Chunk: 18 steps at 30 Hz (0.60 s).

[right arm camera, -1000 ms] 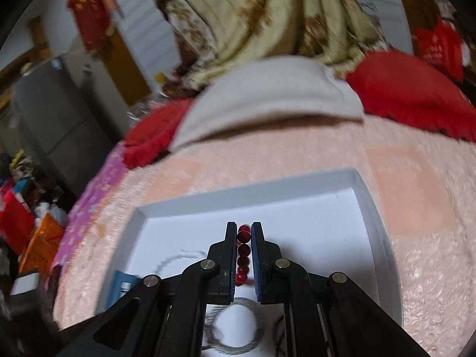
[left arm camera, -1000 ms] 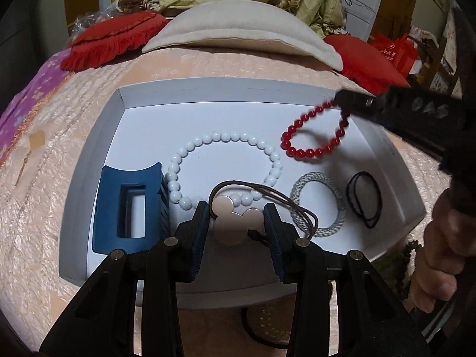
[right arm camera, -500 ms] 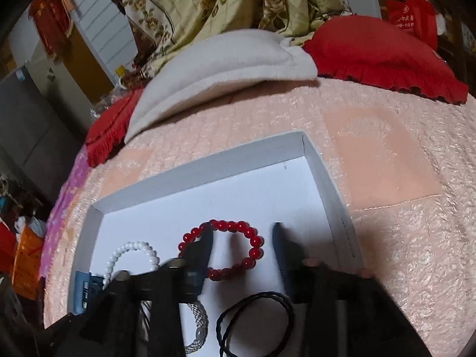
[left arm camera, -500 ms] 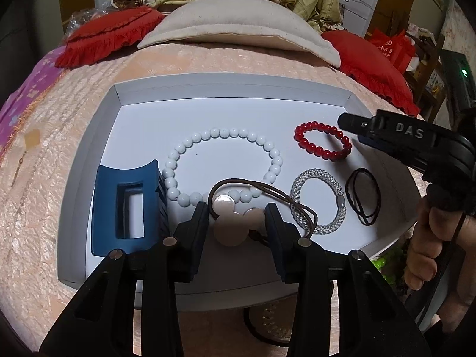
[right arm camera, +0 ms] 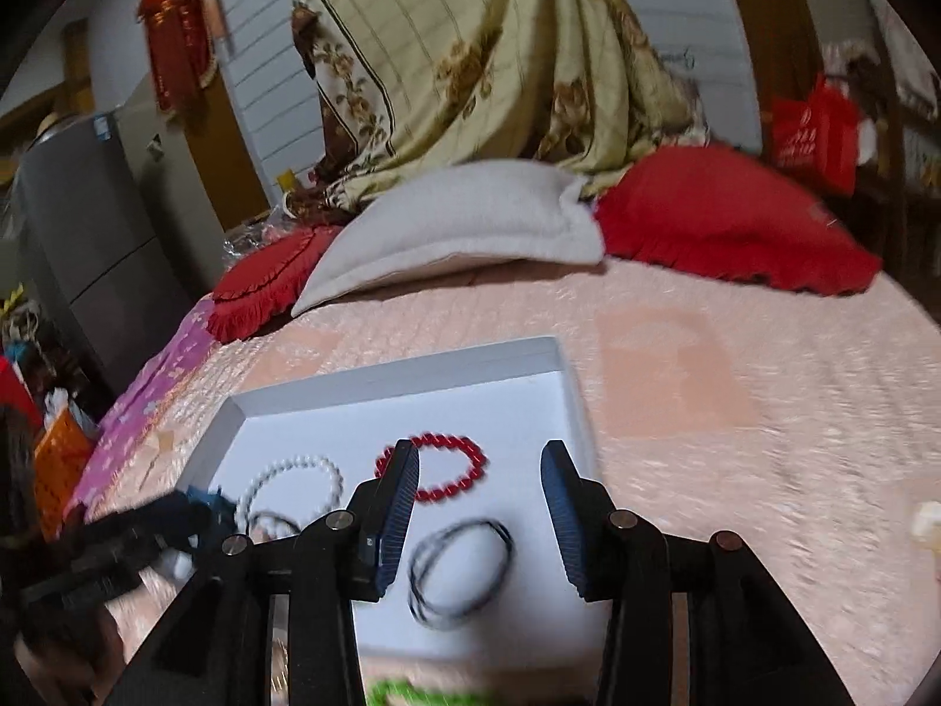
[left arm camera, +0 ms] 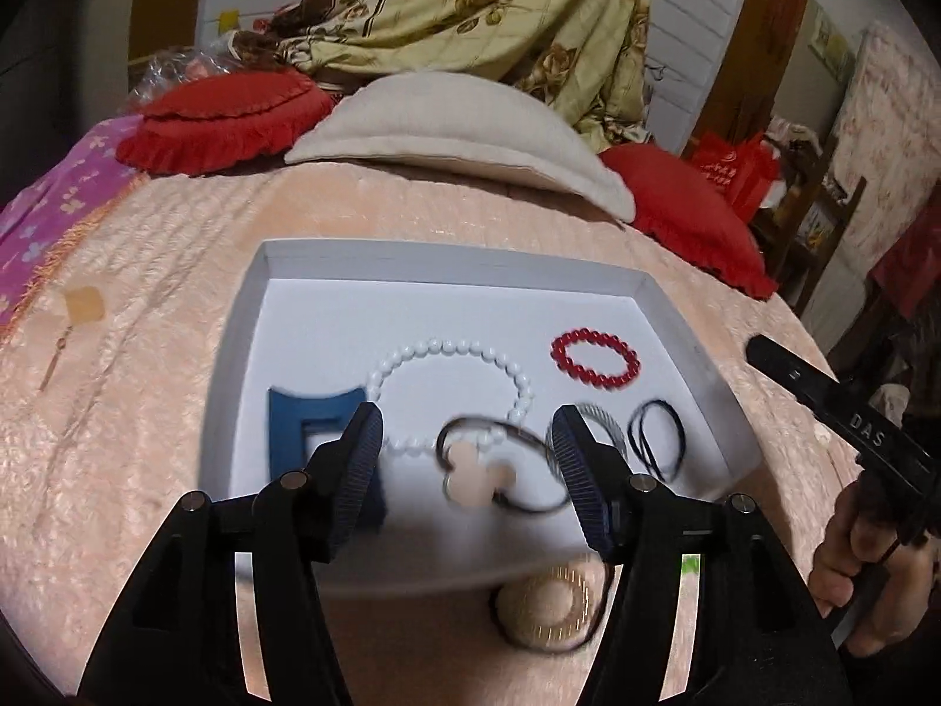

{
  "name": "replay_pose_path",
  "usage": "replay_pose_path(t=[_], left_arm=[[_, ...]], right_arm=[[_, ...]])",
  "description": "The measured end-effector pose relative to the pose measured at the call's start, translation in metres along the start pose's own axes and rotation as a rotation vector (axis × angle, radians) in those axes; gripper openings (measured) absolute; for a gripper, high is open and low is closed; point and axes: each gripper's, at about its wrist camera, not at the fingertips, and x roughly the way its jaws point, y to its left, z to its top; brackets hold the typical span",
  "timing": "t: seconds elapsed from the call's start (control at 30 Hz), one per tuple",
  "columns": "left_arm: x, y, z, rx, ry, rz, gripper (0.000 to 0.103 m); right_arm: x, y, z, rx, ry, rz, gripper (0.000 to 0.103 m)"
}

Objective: Organize jewelry
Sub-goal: 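Grasp the gold coil hair tie with the left gripper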

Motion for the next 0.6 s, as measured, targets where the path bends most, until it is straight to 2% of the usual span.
replay_pose_path(t=[0.13, 0.27, 0.4, 0.53, 0.6], left_arm=[[-0.013, -0.011, -0.032, 0.071, 0.046, -0.046, 0.06], [-0.009, -0.033, -0.068, 0.161, 0.117, -0.058, 0.06], [0.0, -0.044, -0.073, 0.216, 0.117, -0.054, 0.06], [0.01, -0.043, -0.068, 0.207, 0.115, -0.065, 0.059], [0.015, -0.04, -0.065, 0.191, 0.118, -0.062, 0.055]], right_arm=[[-0.03, -0.009, -0.023, 0.008, 0.005, -0.022, 0.041], [-0.049, -0.019, -0.061, 0.008, 0.075, -0.082, 0.041], [-0.056, -0.026, -0.093, -0.007, 0.148, -0.117, 0.041], [-0.06, -0.033, -0.1, -0.021, 0.158, -0.125, 0.041], [-0.062, -0.038, -0.098, -0.004, 0.149, -0.122, 0.042]])
